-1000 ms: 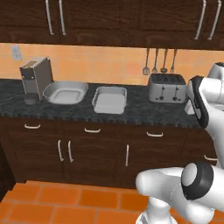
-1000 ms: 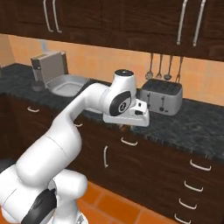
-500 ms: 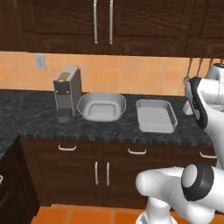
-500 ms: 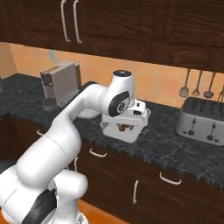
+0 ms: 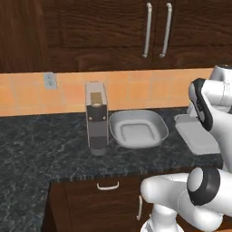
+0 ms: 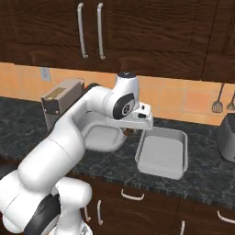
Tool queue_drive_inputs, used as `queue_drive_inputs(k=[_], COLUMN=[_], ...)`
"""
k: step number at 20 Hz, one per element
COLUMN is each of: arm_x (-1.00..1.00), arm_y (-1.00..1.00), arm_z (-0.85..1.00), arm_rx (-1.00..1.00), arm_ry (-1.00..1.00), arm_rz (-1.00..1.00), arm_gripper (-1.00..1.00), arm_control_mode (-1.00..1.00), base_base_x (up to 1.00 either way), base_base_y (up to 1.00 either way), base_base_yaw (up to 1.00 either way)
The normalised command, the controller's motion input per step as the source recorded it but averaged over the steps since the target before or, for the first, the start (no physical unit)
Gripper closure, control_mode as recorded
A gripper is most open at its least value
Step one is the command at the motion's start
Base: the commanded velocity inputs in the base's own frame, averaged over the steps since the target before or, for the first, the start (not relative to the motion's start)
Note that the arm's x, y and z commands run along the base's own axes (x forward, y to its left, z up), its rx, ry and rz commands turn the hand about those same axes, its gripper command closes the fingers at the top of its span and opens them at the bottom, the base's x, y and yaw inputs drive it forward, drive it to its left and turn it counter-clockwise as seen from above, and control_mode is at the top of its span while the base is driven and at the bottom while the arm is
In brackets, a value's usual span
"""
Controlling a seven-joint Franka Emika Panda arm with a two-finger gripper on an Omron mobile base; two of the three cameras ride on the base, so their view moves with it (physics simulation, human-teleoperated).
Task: Place one lemon and one chicken drumstick in each tupperware on the nearby counter, to pack two identical lunches.
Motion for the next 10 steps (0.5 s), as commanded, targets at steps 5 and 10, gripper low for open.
queue_drive_inputs(k=[5, 10], arm_x=[0.4, 1.0], arm_y=[0.23, 0.61], arm_z=[-0.26, -0.82], arm_rx=[0.0, 0.02], arm_ry=[0.01, 0.07], arm_rz=[-0.01, 0.0], arm_gripper=[1.0, 1.0], arm_control_mode=[-1.0, -1.0], base_base_x=[0.56, 0.0], base_base_y=[0.44, 0.0], base_base_yaw=[-0.08, 0.0])
